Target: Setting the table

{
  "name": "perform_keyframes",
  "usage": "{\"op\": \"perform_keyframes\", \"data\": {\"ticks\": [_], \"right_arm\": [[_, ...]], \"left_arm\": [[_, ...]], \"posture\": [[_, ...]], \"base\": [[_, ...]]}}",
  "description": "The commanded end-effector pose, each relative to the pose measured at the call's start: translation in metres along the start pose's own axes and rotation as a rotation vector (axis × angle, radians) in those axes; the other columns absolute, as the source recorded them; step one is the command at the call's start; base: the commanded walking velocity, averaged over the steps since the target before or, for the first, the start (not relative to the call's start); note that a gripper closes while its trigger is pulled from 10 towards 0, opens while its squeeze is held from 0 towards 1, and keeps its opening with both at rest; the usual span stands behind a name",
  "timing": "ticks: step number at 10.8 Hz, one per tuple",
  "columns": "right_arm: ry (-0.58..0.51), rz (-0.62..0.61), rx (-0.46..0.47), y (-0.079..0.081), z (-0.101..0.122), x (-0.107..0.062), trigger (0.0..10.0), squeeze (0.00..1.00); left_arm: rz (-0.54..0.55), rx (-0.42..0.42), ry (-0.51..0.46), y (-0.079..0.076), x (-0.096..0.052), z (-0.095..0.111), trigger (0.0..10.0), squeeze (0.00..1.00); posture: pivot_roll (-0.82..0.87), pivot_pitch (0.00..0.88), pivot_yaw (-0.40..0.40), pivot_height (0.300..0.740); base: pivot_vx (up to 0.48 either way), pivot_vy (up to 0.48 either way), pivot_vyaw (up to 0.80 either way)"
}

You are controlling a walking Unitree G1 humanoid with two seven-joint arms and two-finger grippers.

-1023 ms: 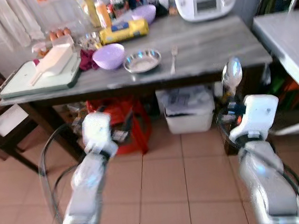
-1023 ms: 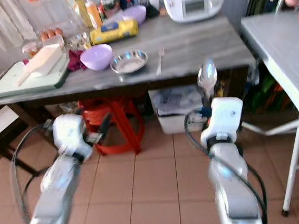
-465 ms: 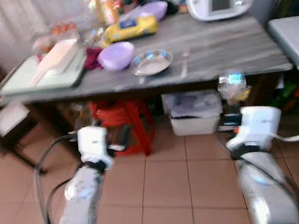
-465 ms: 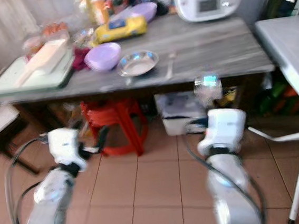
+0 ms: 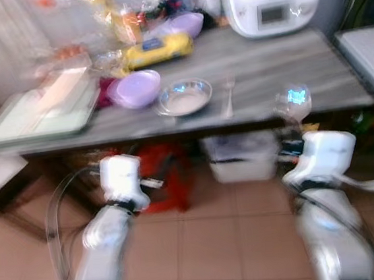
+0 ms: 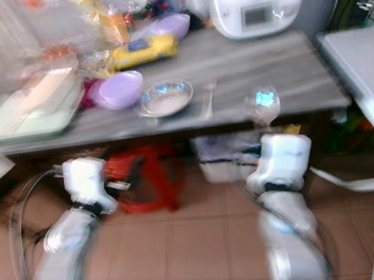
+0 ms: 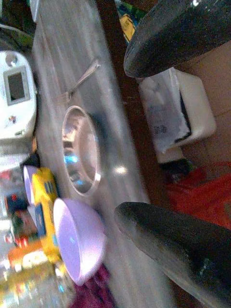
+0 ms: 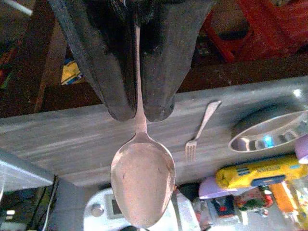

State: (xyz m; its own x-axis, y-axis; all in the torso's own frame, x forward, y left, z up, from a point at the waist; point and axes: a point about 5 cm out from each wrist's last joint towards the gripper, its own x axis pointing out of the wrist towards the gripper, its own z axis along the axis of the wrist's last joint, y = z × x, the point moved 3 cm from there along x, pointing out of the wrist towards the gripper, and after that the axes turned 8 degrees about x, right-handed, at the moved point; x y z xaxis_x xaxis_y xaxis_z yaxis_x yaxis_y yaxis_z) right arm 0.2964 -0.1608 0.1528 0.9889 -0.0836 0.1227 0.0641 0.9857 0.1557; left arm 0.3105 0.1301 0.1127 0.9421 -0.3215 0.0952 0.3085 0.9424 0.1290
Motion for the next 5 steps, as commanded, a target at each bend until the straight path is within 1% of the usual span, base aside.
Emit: {"op": "perform_keyframes", "data": {"ticks": [1,5], "right_arm": [[-0.026,-0.016,-0.009,-0.0055,0.0070,0.0006,10.0,0.00],[-0.031,-0.004,-0.015,-0.0024,0.0088,0.0040,10.0,0.00]], "left_arm": [[-0.024,-0.003,-0.012,-0.0056,0.0021,0.0041,10.0,0.00],[-0.030,-0.007,-0.009,-0.0075,0.0014,0.0033,10.0,0.00]], "posture": [[-0.11,0.093,0.146,0.740],[-0.11,0.092,0.140,0.740]], "base": [[0.480,0.000,-0.56],[0.480,0.000,0.00]]}}
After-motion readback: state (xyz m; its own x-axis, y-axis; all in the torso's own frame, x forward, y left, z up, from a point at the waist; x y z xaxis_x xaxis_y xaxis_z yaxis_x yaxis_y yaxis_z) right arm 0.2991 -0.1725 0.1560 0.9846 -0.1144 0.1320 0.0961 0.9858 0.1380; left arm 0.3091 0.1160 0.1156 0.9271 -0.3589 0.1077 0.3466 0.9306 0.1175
